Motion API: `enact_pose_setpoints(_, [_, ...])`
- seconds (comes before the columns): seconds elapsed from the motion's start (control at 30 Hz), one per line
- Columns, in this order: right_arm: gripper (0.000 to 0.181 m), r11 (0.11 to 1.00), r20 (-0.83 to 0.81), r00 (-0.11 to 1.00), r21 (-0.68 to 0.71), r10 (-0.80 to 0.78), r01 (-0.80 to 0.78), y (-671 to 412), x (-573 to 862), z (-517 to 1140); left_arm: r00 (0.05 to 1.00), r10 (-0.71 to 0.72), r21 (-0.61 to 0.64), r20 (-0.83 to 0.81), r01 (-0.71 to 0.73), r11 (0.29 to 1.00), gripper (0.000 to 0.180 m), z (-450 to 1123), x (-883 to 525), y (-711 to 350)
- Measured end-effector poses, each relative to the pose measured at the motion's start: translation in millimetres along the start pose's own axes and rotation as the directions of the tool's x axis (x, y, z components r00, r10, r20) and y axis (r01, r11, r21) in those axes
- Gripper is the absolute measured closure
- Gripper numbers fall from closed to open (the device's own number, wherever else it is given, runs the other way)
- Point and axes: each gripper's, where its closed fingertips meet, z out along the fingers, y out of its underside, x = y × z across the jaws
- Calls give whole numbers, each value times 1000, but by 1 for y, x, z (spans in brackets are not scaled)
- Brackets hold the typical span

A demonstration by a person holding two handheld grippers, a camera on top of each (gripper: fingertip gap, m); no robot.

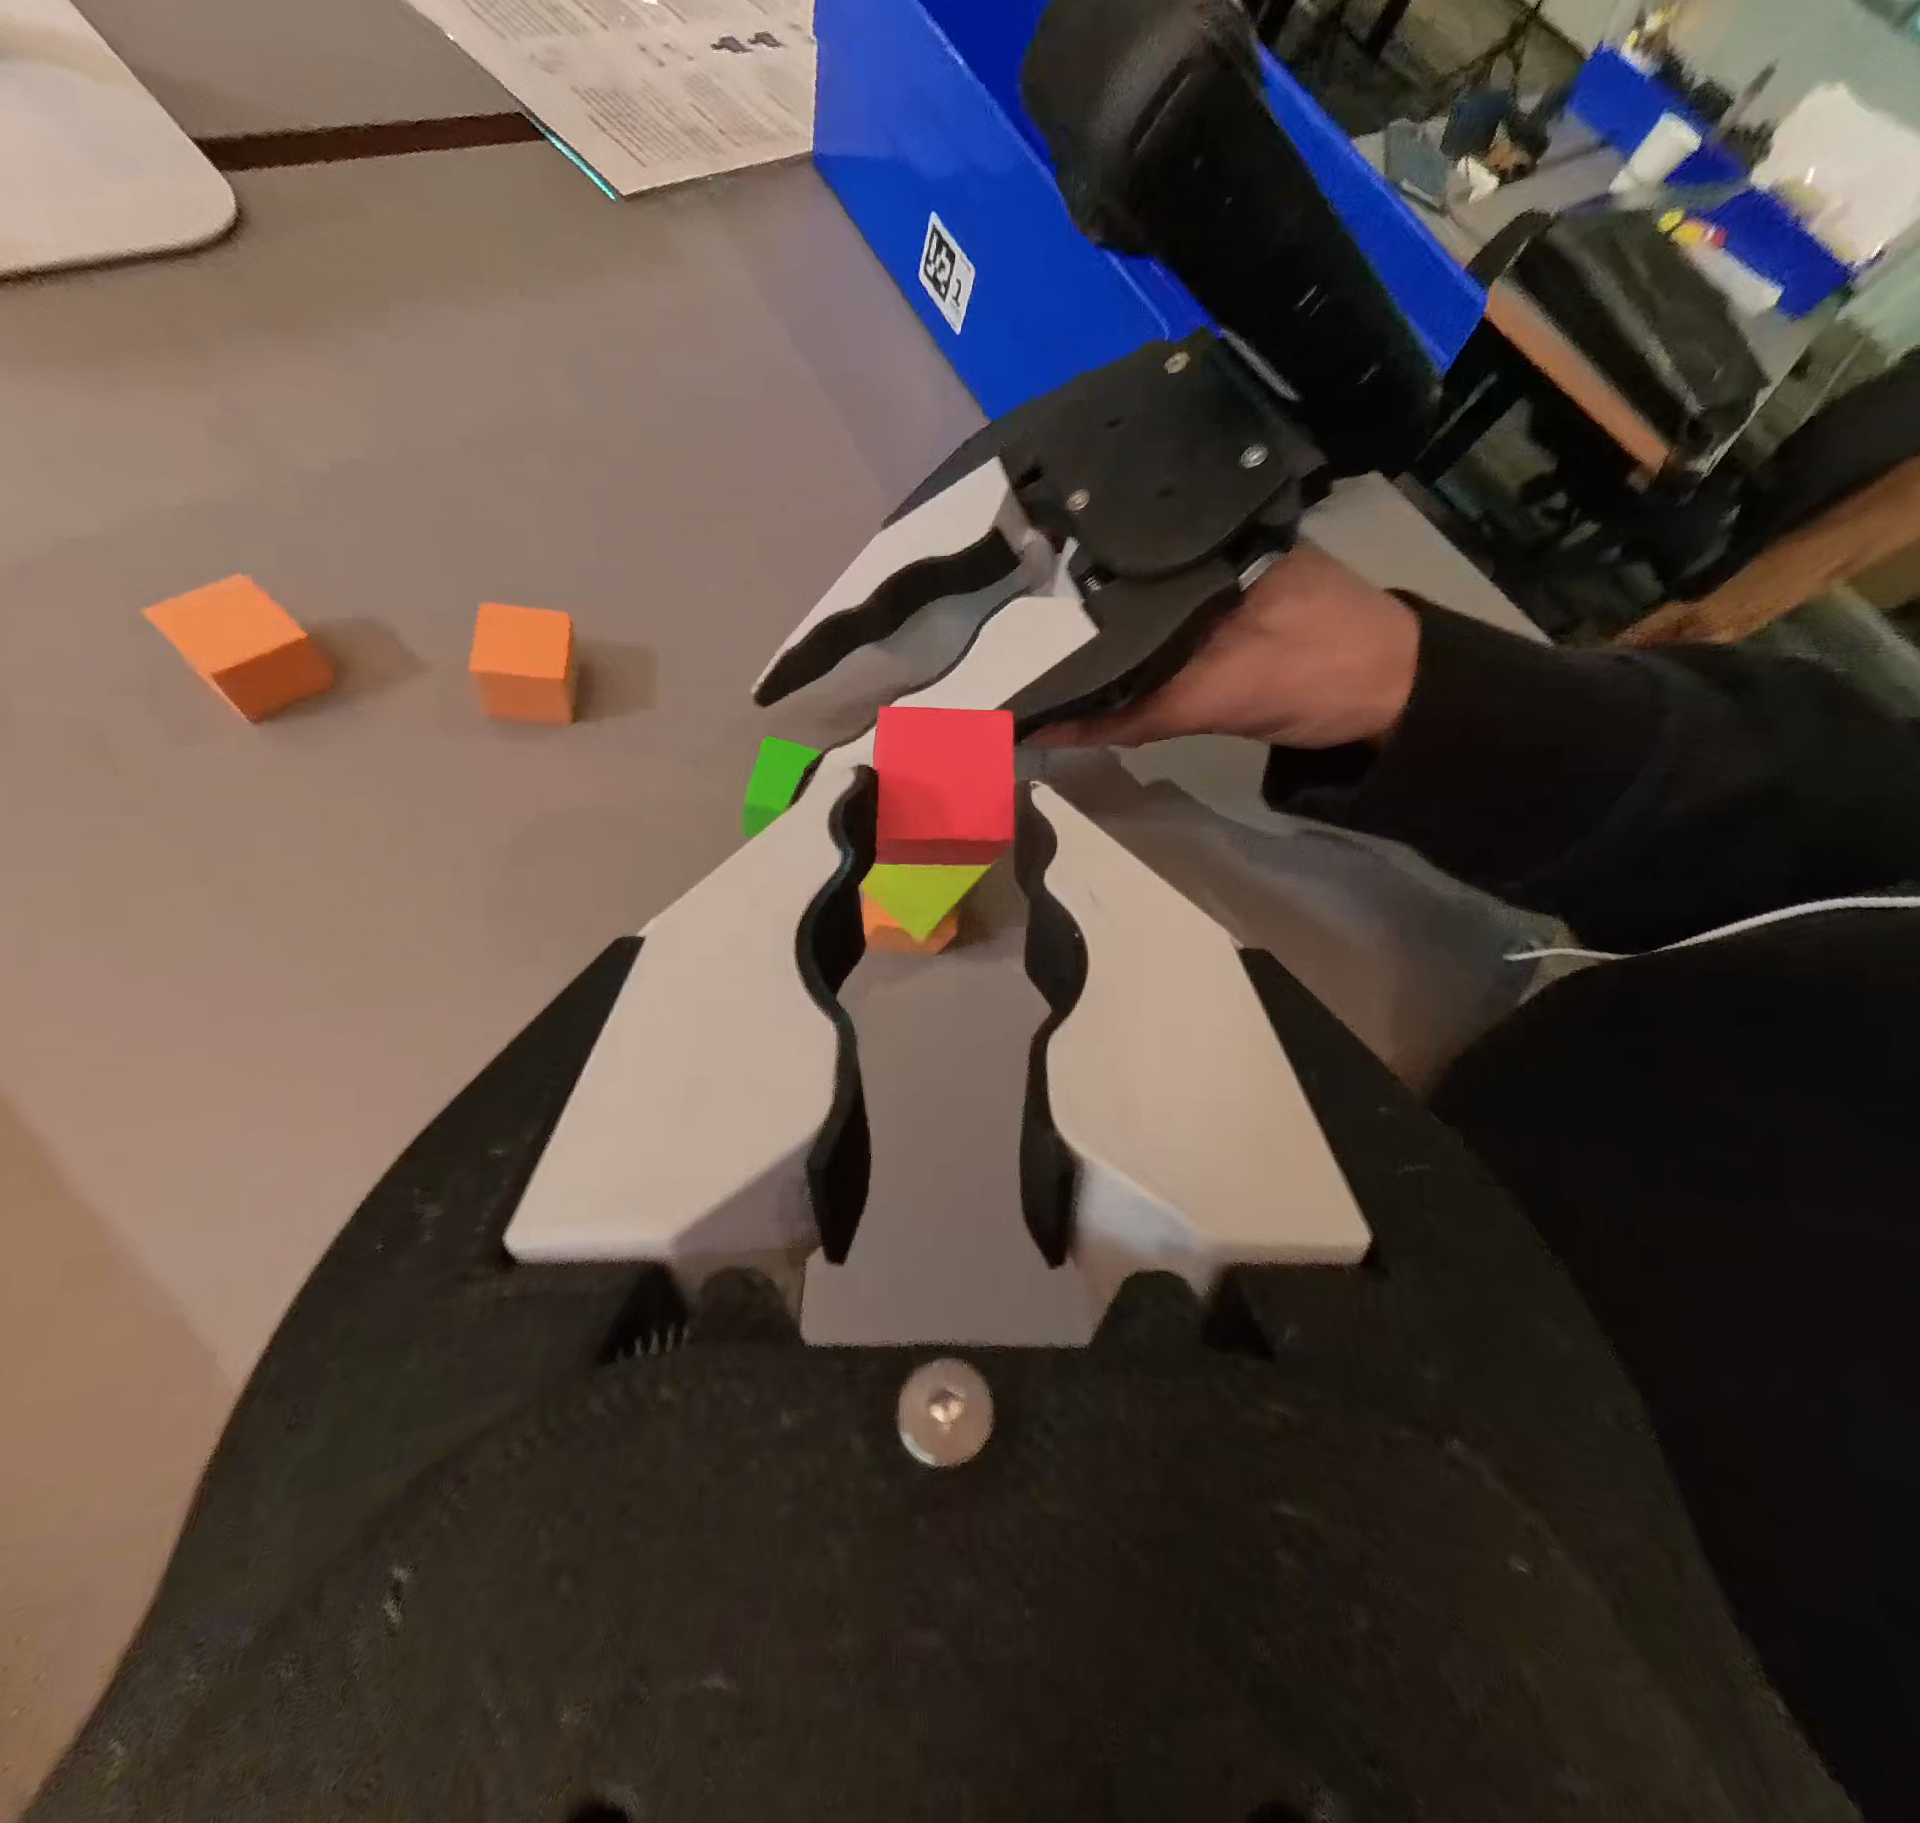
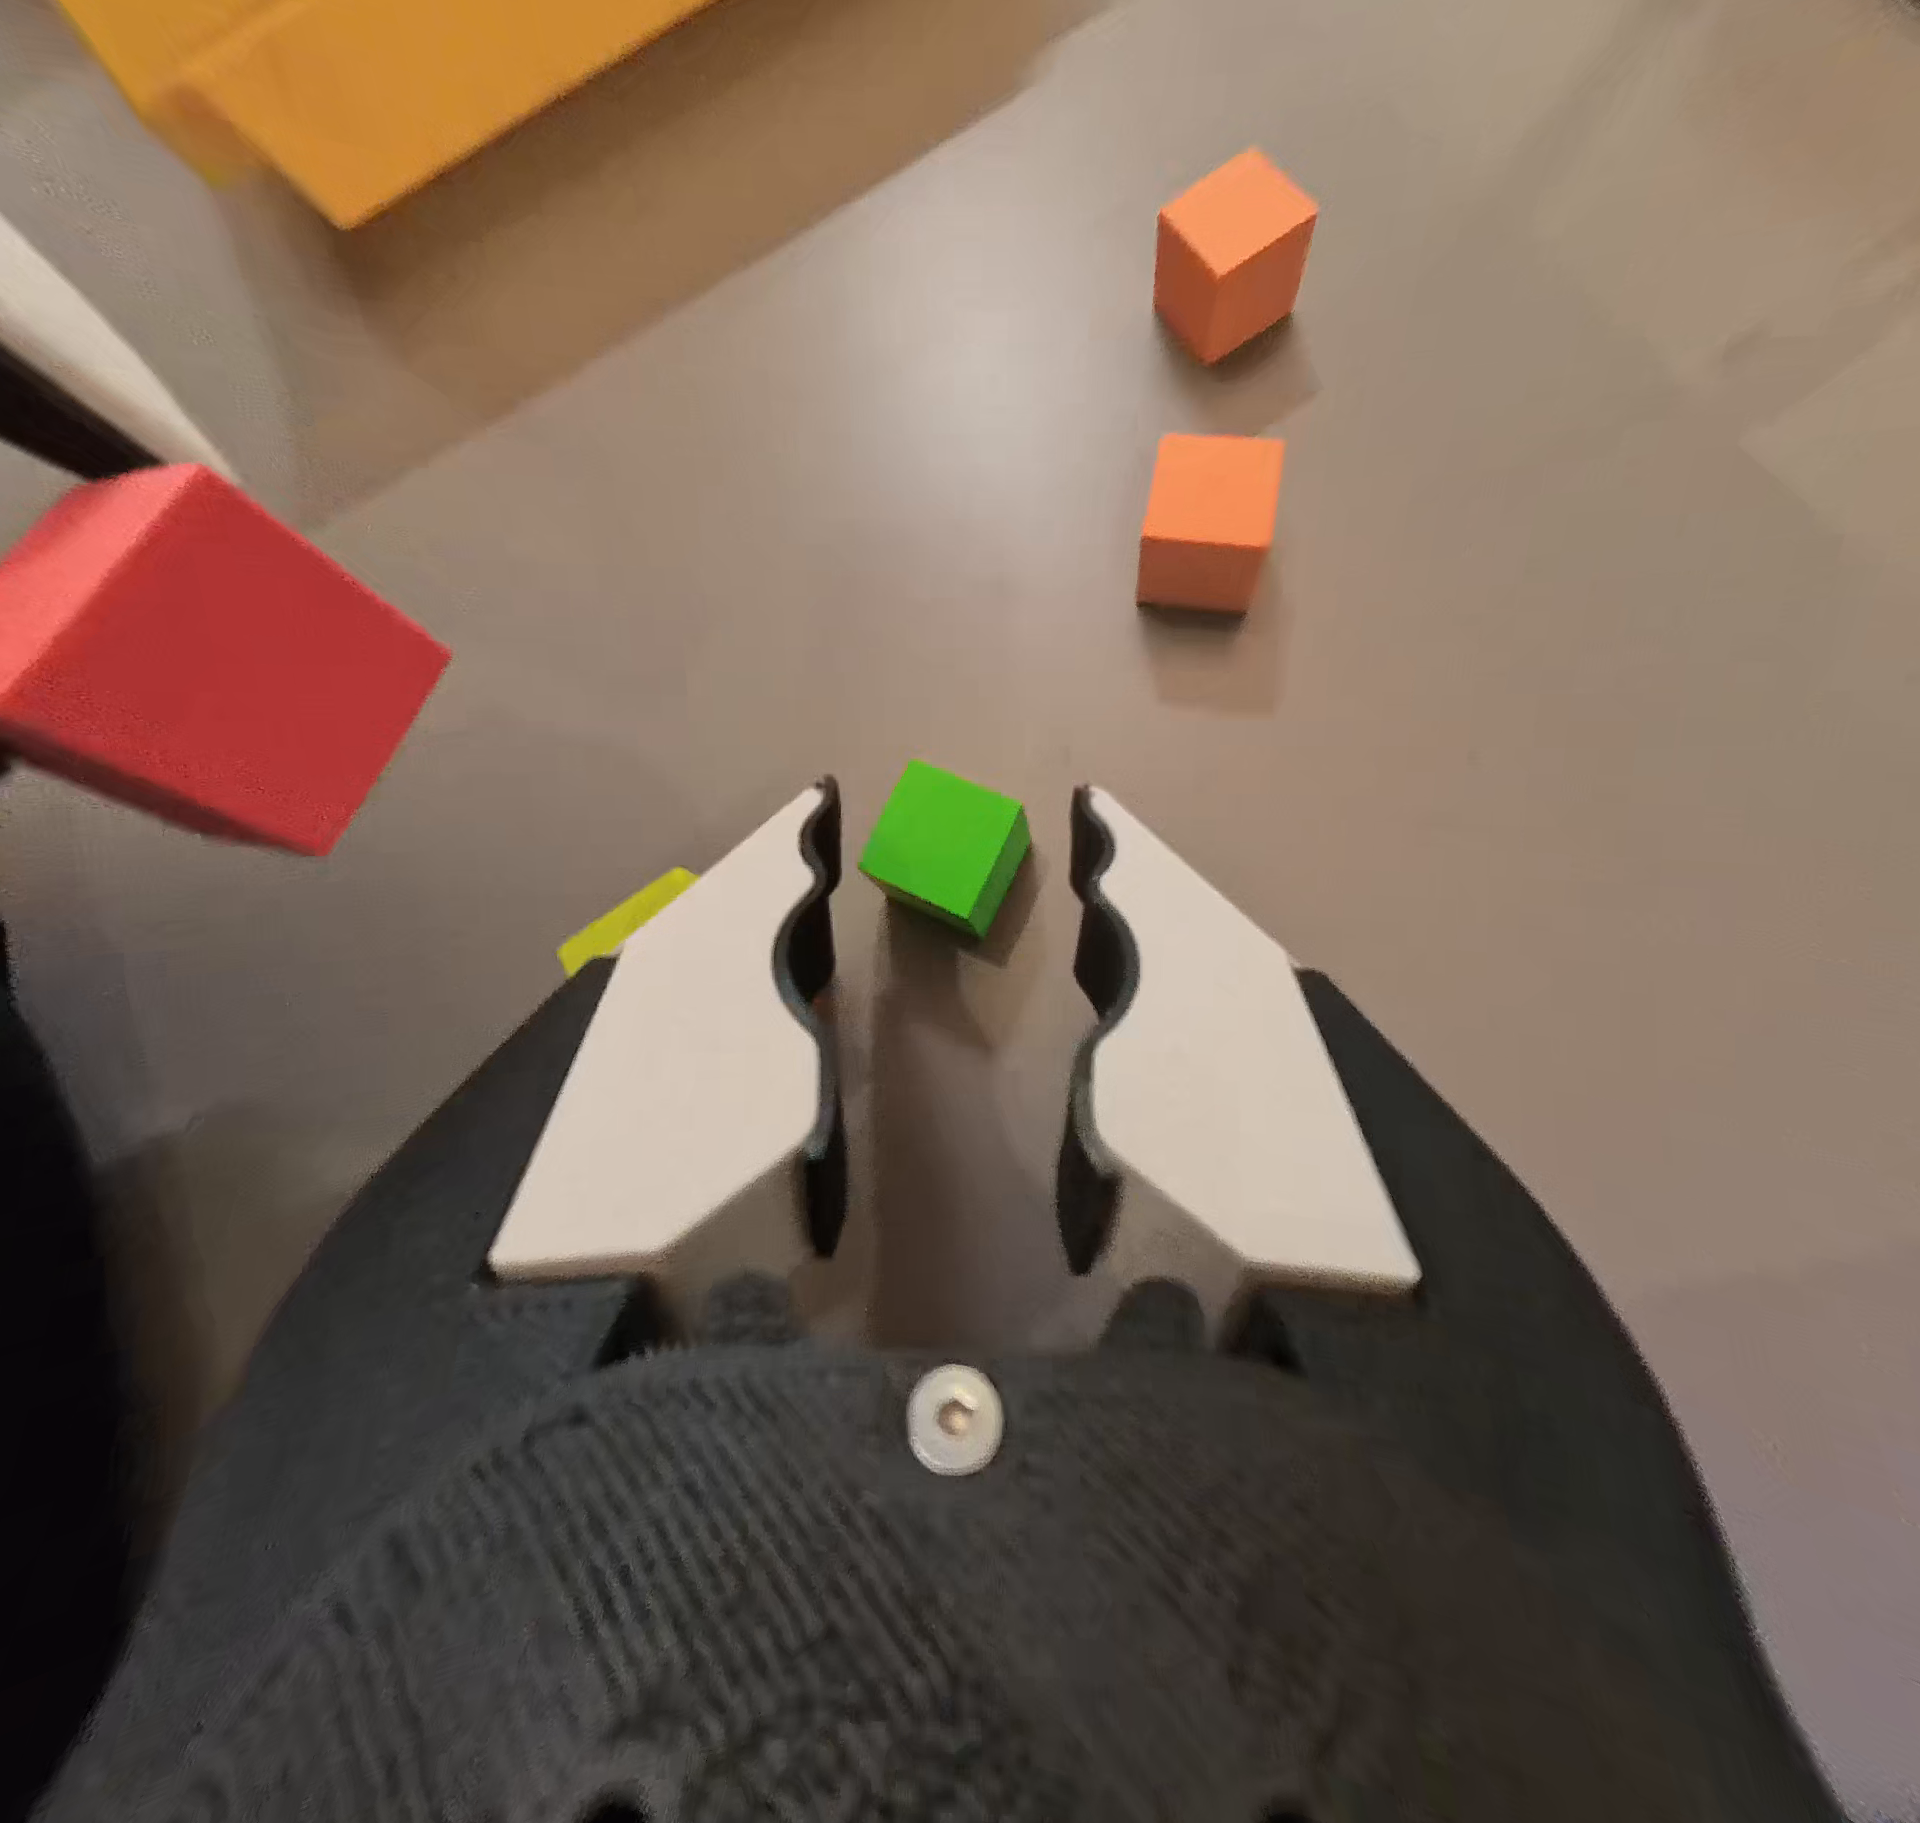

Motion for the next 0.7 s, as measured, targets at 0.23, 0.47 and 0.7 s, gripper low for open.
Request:
enact_pose_setpoints(0.23, [152,1000,31,1000,-17,-1,2,8,5,4,995,11,-28,101,-8,1000,157,26,7,16])
enact_pose_setpoints(0.47, [152,989,-48,999,144,24,-17,-18,9,-45,992,2,-76,126,8,997,157,43,1,33])
enact_pose_setpoints(0.7, [152,976,-51,998,216,39,-27,-35,-18,-85,997,32,-105,75,-24,994,156,45,1,39])
